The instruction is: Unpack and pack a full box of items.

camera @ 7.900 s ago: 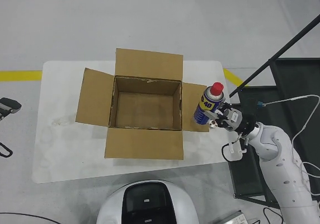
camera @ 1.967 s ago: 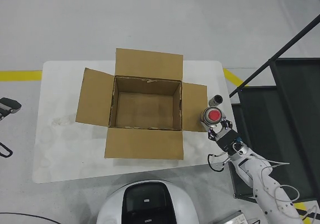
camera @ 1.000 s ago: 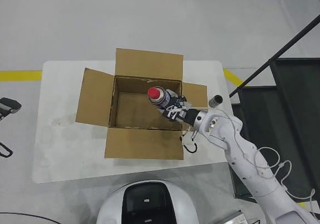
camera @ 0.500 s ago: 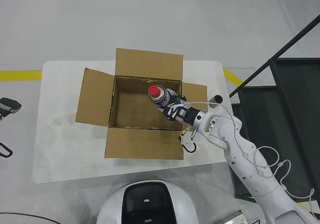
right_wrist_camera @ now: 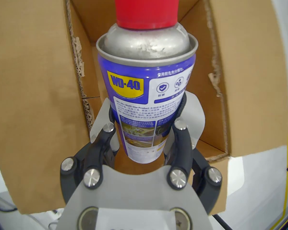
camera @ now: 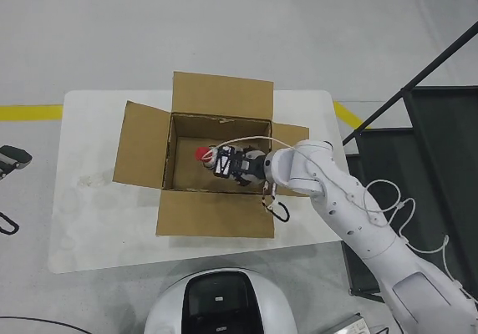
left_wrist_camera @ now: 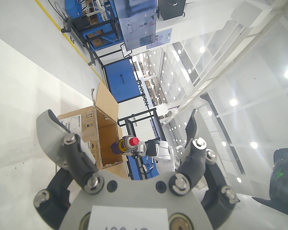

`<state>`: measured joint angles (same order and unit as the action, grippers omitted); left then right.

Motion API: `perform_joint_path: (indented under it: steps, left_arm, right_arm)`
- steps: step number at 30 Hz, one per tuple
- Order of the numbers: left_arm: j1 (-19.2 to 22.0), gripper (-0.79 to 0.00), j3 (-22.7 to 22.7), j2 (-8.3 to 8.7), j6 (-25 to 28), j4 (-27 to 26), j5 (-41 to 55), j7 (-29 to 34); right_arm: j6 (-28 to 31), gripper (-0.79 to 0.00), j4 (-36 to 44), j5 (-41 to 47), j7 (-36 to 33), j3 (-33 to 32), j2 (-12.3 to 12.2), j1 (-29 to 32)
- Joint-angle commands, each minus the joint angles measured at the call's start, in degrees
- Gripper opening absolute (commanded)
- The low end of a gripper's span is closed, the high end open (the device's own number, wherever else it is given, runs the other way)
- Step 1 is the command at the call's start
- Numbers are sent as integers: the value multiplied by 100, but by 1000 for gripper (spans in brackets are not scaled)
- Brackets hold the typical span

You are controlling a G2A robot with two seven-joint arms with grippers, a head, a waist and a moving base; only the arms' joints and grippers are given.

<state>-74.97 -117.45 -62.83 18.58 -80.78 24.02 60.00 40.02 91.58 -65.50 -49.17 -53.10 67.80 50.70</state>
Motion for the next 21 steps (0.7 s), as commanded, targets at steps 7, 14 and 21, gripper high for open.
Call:
perform_joint_path:
  steps: [7,14,21]
  left_arm:
    - [0,0,0,0,0,0,0,0]
    - [0,0,0,0,0,0,0,0]
    - [0,0,0,0,0,0,0,0]
  right_arm:
    - [-76,-785,-1493,776,-855,1171,421,-1076]
    - [-108,0,-2269,966,-951,1701,701,-1566]
    - [49,0,-2570,1107,-708,1839,827,-1780]
